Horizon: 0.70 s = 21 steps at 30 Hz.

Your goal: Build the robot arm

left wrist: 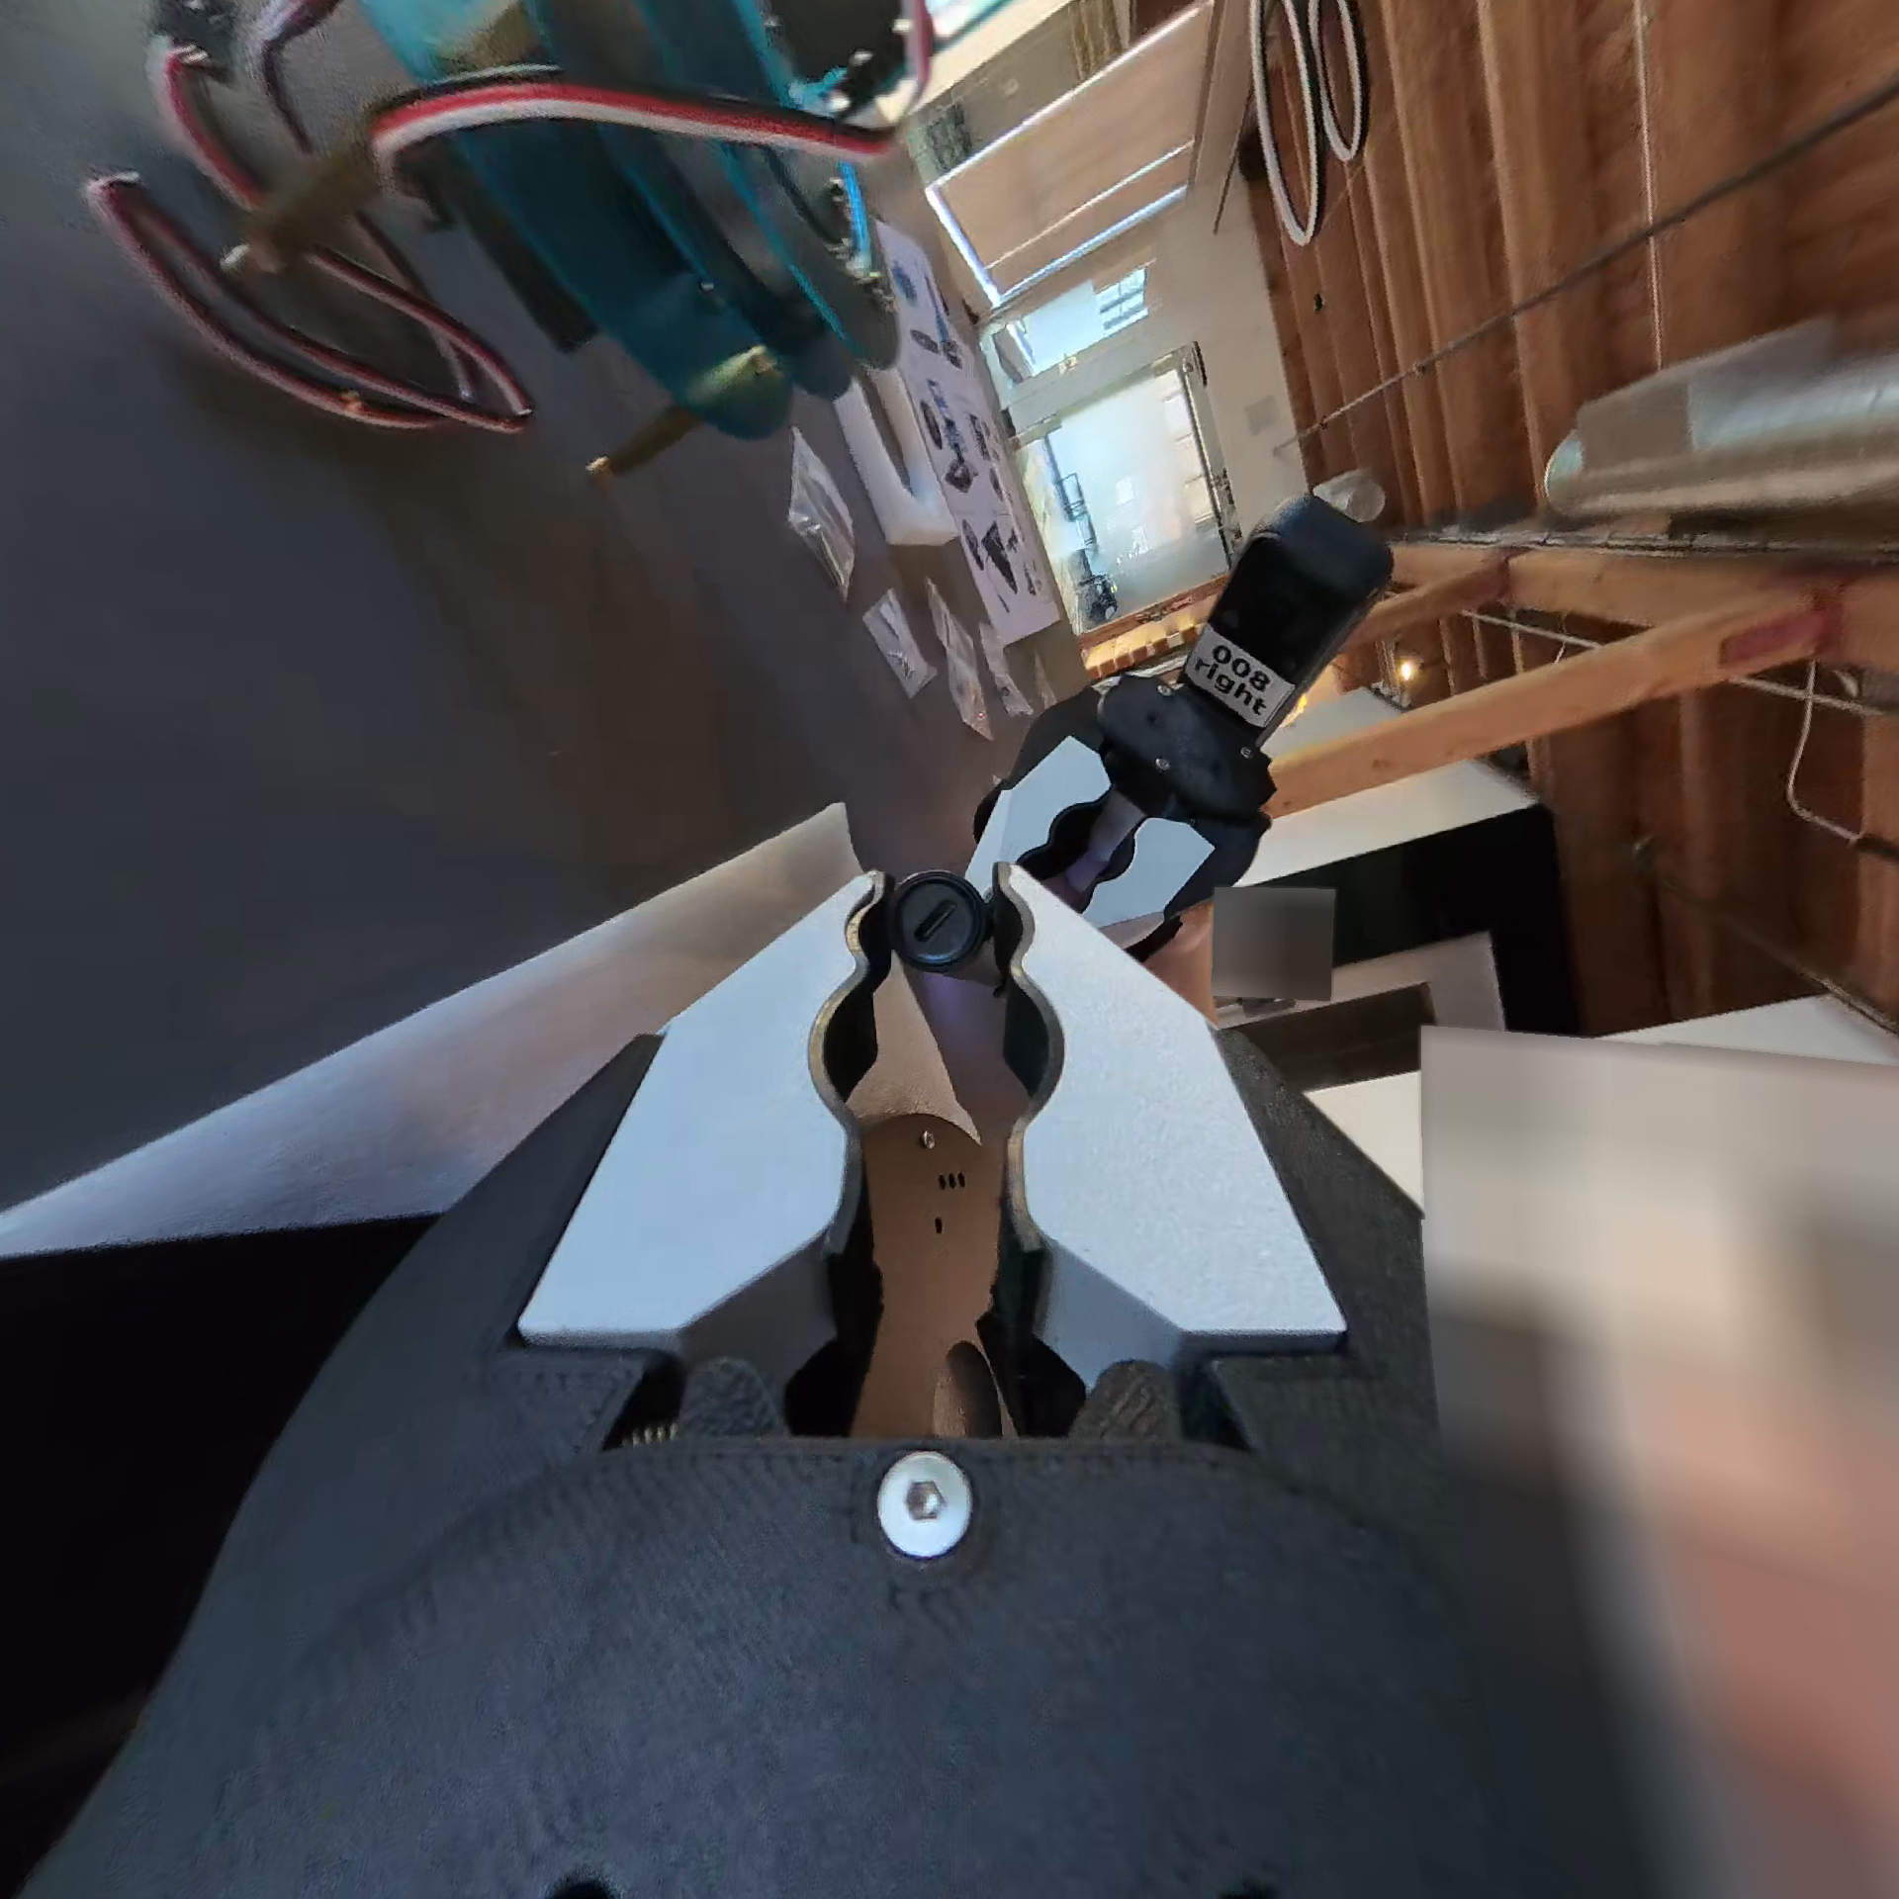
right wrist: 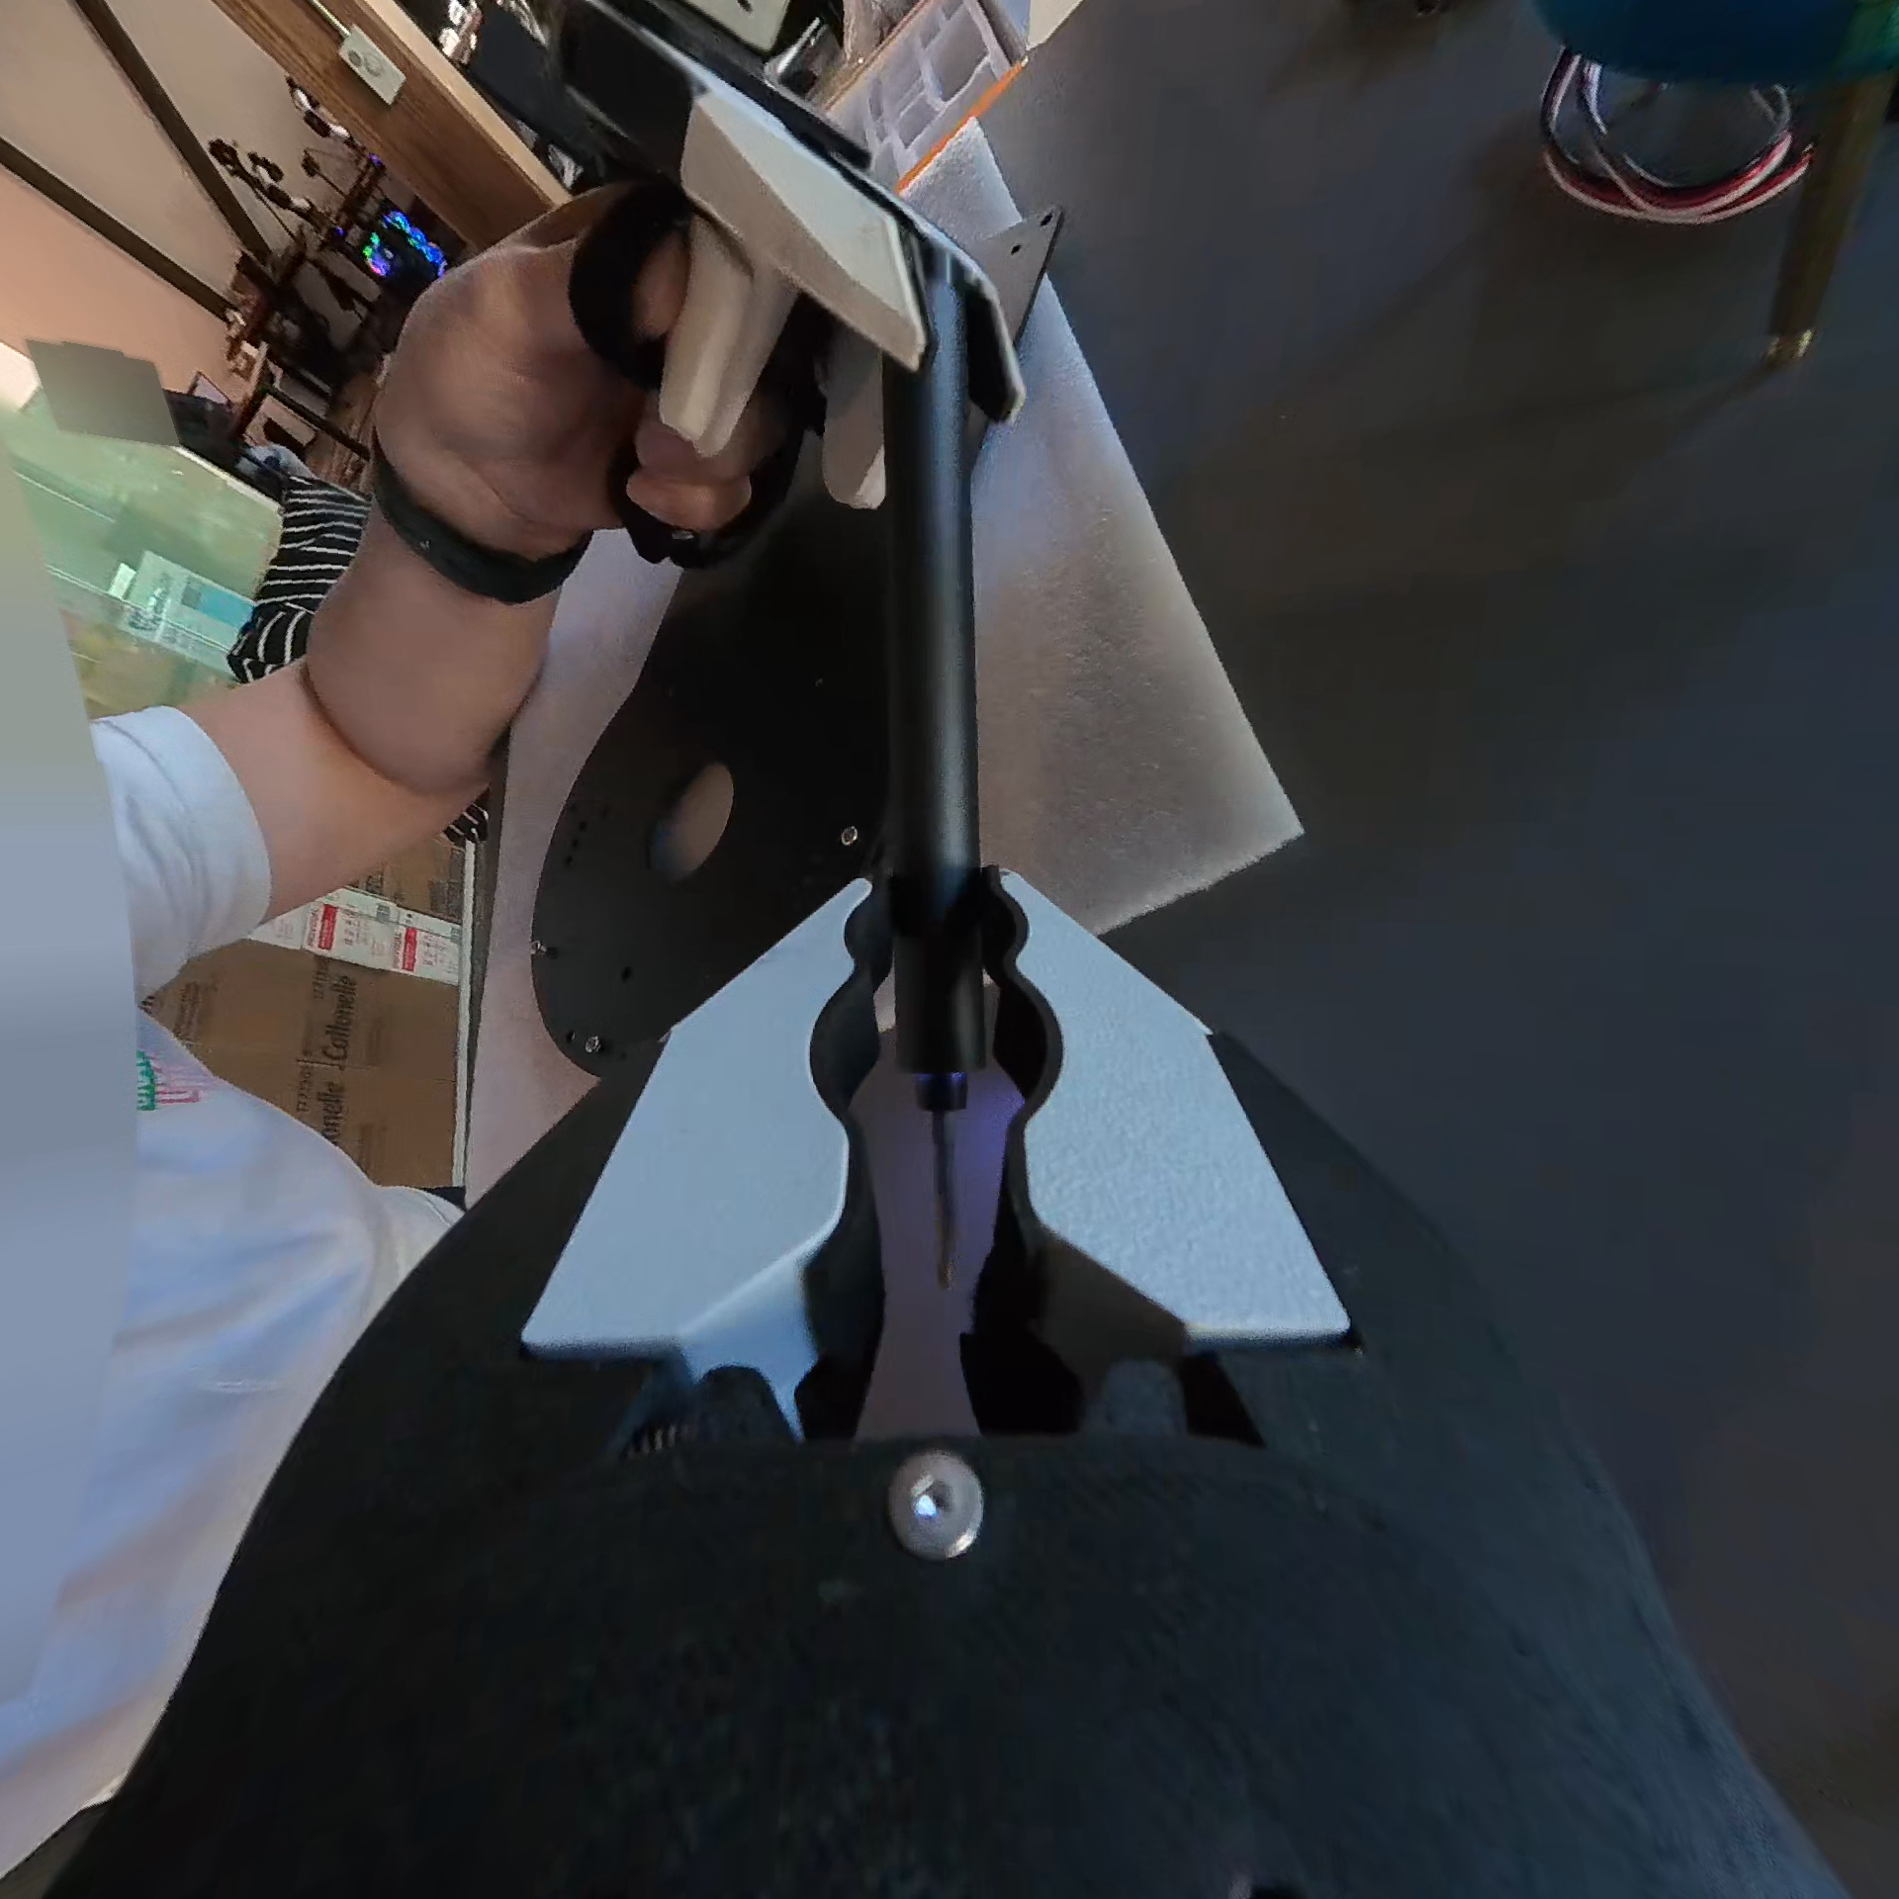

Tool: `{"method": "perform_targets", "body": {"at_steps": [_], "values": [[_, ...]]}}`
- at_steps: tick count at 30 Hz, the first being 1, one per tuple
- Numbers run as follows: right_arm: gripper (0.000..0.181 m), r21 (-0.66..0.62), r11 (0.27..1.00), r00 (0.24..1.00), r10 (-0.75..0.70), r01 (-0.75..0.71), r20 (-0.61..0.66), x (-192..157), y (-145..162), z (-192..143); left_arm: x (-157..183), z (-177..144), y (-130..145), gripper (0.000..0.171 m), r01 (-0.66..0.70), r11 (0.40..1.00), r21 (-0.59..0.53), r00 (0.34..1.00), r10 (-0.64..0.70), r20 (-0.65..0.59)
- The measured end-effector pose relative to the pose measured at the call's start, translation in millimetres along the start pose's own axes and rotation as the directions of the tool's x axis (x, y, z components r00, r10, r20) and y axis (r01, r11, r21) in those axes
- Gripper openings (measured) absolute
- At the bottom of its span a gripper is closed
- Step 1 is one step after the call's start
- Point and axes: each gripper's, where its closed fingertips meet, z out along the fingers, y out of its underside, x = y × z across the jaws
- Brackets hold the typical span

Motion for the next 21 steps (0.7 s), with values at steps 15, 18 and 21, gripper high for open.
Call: {"method": "perform_targets", "body": {"at_steps": [15,18,21], "values": [[0.015,-0.080,0.996,0.996,0.027,-0.034,-0.080,12.3,18.4,4.7,-20.5,-21.1,-16.6,0.020,0.031,0.997,0.072,0.994,-0.039,0.098],[0.015,-0.082,0.996,0.994,0.030,-0.038,-0.104,13.9,19.3,4.6,-10.7,-25.8,-22.9,0.020,-0.030,0.995,0.097,0.993,0.019,0.114],[0.015,-0.085,0.996,0.992,-0.014,0.003,-0.128,14.4,18.9,5.1,-4.0,-27.7,-27.3,0.021,-0.112,0.987,0.119,0.984,0.093,0.153]]}}
